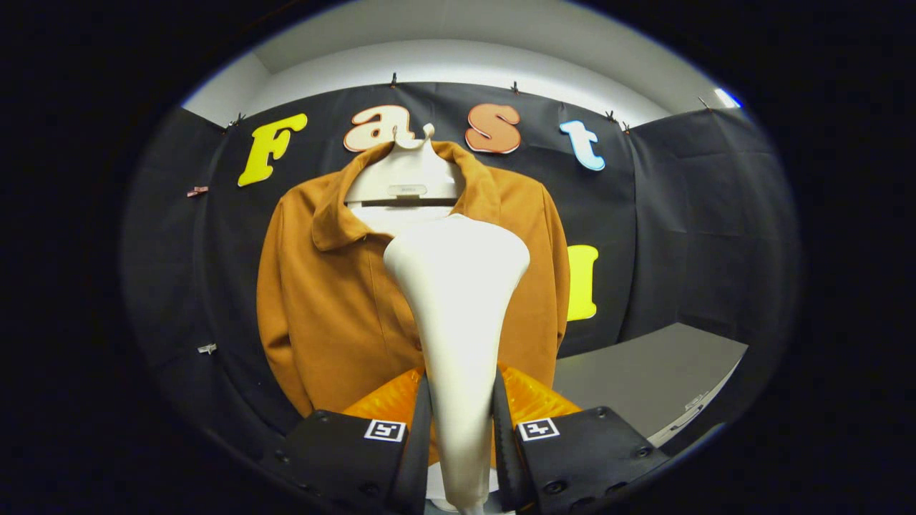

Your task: Iron the clothes twice with a garment steamer, once on the left side and once on the right side.

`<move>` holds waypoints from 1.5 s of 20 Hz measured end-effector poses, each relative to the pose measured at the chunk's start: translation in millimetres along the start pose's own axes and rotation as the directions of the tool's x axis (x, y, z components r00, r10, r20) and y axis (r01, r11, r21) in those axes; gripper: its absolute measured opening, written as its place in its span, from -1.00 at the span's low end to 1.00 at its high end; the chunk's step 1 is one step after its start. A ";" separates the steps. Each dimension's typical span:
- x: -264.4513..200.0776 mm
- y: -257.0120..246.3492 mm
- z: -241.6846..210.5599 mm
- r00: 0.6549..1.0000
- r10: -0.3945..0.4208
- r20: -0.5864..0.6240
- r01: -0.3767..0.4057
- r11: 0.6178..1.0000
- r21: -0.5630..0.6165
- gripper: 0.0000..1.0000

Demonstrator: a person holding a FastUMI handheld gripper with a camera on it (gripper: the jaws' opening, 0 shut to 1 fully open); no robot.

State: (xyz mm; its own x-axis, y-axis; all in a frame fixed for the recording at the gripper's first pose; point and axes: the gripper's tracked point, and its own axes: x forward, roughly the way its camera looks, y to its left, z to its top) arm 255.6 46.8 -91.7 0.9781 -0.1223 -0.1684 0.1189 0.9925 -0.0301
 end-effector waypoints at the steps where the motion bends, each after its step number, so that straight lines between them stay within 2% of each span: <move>1: -1.1 -0.6 3.7 1.000 0.004 0.016 -0.004 1.000 0.005 -0.15; 12: -12.3 -8.2 31.0 0.985 0.041 0.167 -0.040 0.999 -0.009 -0.15; 30: -11.6 -10.5 33.6 0.983 0.063 0.170 -0.062 0.998 -0.008 -0.15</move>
State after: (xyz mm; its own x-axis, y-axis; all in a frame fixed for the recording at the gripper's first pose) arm 248.7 38.1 -56.4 0.9984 -0.0563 -0.0003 0.0563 0.9980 -0.0272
